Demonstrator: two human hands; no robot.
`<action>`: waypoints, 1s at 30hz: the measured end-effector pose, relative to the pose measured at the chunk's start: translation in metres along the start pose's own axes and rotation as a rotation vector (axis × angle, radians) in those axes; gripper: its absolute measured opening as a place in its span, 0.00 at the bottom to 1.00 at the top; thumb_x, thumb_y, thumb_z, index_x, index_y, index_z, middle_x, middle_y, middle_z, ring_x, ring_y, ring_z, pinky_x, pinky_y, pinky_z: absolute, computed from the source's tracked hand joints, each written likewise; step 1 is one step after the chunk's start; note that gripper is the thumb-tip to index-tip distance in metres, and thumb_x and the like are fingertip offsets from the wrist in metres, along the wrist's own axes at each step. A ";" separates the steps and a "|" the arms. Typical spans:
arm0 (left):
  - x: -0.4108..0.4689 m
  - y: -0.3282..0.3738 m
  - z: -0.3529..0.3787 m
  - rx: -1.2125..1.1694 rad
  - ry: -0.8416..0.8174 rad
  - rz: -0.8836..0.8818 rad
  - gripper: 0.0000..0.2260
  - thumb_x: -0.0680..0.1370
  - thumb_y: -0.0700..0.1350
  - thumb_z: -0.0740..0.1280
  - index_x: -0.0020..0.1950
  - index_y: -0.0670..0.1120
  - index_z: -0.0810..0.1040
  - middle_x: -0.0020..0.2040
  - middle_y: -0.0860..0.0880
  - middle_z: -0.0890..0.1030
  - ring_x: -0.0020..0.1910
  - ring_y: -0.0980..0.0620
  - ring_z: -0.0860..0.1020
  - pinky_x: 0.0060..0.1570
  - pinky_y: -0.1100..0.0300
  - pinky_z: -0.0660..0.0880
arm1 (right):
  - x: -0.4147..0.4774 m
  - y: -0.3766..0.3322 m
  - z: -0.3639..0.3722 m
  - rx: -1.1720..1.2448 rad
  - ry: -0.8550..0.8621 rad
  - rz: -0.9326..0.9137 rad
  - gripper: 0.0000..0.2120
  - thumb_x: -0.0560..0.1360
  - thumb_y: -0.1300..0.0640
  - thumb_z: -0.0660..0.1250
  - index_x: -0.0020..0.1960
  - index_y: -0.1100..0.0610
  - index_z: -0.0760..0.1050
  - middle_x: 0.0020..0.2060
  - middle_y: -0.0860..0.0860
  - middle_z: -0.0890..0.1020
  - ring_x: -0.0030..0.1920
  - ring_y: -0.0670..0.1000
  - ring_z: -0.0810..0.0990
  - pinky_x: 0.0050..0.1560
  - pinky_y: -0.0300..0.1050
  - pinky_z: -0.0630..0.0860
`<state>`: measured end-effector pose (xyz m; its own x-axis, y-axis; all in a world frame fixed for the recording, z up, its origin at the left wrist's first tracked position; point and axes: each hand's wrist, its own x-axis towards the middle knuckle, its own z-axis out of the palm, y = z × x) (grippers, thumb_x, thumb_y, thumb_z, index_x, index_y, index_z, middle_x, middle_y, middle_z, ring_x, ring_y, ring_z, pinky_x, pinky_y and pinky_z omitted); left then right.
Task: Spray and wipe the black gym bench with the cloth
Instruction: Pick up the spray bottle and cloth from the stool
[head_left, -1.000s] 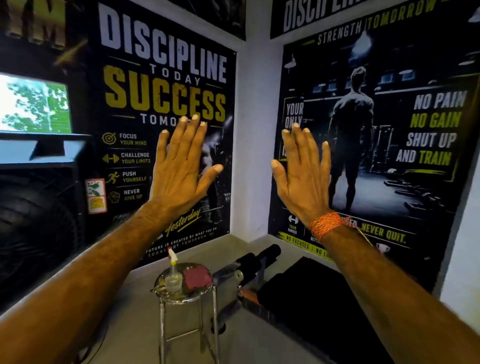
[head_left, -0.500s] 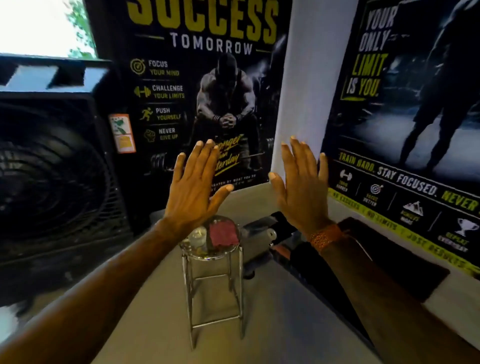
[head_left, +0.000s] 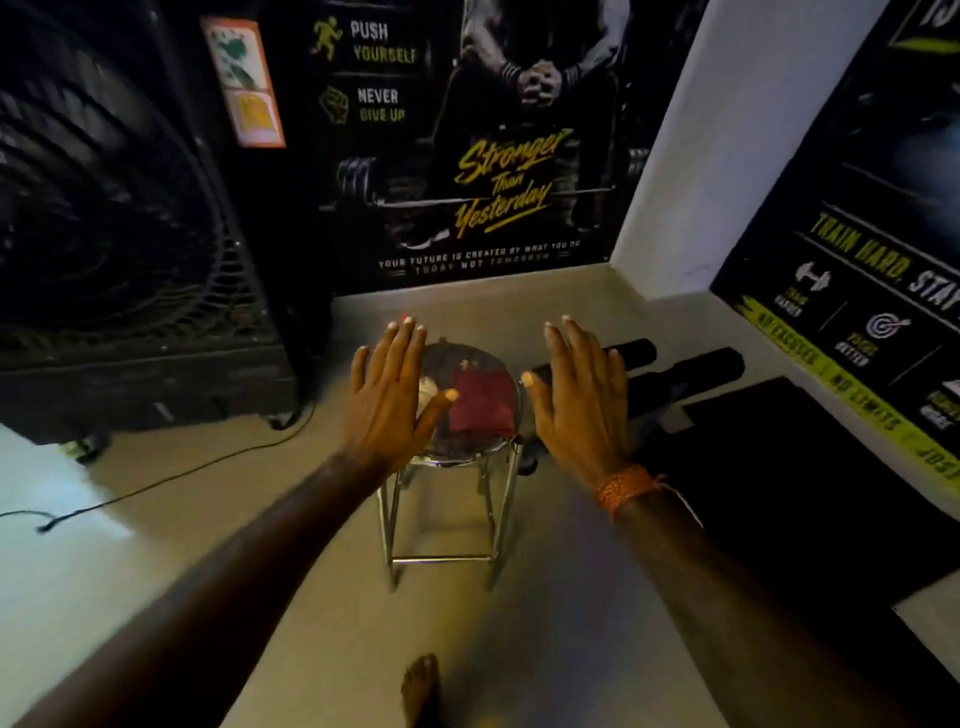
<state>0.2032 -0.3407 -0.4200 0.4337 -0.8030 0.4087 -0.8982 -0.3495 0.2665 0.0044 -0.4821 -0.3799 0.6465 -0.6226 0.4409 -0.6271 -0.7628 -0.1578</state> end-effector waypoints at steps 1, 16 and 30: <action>0.005 -0.007 0.016 -0.024 -0.028 -0.046 0.39 0.81 0.68 0.49 0.84 0.44 0.51 0.84 0.45 0.53 0.84 0.46 0.50 0.80 0.40 0.51 | 0.006 0.005 0.017 0.004 -0.037 0.007 0.29 0.85 0.43 0.58 0.81 0.57 0.63 0.81 0.56 0.64 0.79 0.60 0.65 0.76 0.67 0.62; 0.066 -0.044 0.164 -0.489 -0.118 -0.640 0.28 0.82 0.54 0.67 0.78 0.43 0.64 0.72 0.42 0.73 0.69 0.43 0.72 0.67 0.41 0.72 | 0.089 0.056 0.235 0.229 -0.594 0.086 0.33 0.83 0.46 0.63 0.82 0.58 0.57 0.81 0.58 0.61 0.79 0.60 0.63 0.72 0.61 0.71; 0.127 -0.057 0.197 -0.573 0.186 -0.712 0.22 0.75 0.65 0.69 0.51 0.46 0.81 0.43 0.67 0.78 0.44 0.64 0.78 0.42 0.72 0.72 | 0.133 0.066 0.319 0.306 -0.695 0.407 0.25 0.78 0.51 0.73 0.68 0.63 0.72 0.65 0.61 0.78 0.67 0.62 0.76 0.62 0.57 0.77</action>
<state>0.2957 -0.5180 -0.5550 0.9177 -0.3837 0.1032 -0.2654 -0.3986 0.8779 0.1875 -0.6705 -0.6137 0.5786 -0.7474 -0.3265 -0.7878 -0.4084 -0.4611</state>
